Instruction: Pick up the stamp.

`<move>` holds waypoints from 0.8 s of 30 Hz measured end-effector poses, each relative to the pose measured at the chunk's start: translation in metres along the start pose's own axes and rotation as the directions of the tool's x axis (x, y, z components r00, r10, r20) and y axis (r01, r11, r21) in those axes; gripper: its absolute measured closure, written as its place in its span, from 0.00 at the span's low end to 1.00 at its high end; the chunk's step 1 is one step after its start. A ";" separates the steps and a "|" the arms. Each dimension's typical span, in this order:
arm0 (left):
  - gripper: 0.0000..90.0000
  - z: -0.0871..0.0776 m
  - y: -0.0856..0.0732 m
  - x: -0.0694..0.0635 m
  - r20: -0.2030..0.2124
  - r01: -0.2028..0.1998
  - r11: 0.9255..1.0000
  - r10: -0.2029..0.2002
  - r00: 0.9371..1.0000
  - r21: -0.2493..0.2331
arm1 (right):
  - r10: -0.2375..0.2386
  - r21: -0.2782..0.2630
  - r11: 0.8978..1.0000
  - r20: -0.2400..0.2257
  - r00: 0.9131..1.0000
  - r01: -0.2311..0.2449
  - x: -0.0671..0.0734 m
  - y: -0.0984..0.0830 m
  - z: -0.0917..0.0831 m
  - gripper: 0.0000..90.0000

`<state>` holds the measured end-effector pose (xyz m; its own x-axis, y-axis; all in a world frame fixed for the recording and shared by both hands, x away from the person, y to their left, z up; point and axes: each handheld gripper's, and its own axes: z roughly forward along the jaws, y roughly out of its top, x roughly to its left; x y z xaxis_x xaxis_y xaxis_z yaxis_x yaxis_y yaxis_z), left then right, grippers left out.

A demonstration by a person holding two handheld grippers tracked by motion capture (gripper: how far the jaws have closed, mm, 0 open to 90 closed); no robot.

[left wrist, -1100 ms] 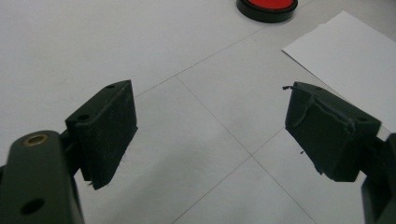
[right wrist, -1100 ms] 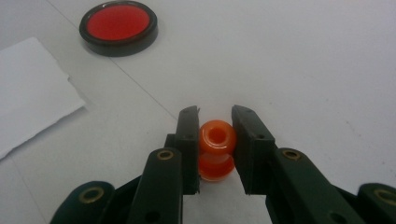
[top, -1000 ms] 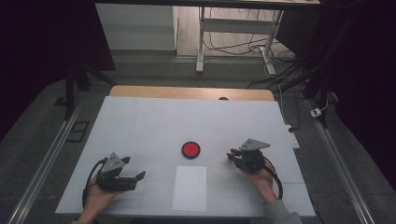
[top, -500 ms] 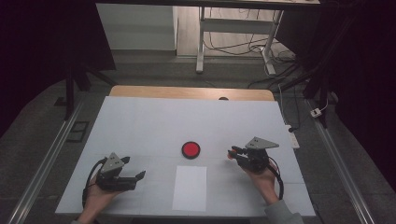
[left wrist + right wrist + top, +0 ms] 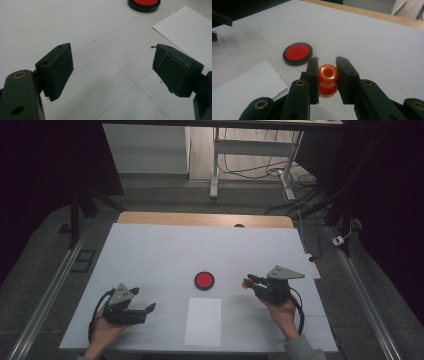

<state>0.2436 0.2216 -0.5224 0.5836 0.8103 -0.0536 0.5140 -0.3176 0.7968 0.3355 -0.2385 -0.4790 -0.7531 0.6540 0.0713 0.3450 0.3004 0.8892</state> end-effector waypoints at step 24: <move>0.19 0.002 0.000 -0.003 0.012 -0.006 1.000 0.006 1.000 -0.004 | -0.018 -0.056 0.998 -0.090 0.996 0.013 0.026 0.015 0.005 0.80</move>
<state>0.2431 0.2179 -0.5229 0.5940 0.8025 -0.0559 0.5079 -0.3202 0.7997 0.3237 -0.2141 -0.4663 -0.8064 0.5835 0.0959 0.3037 0.2695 0.9139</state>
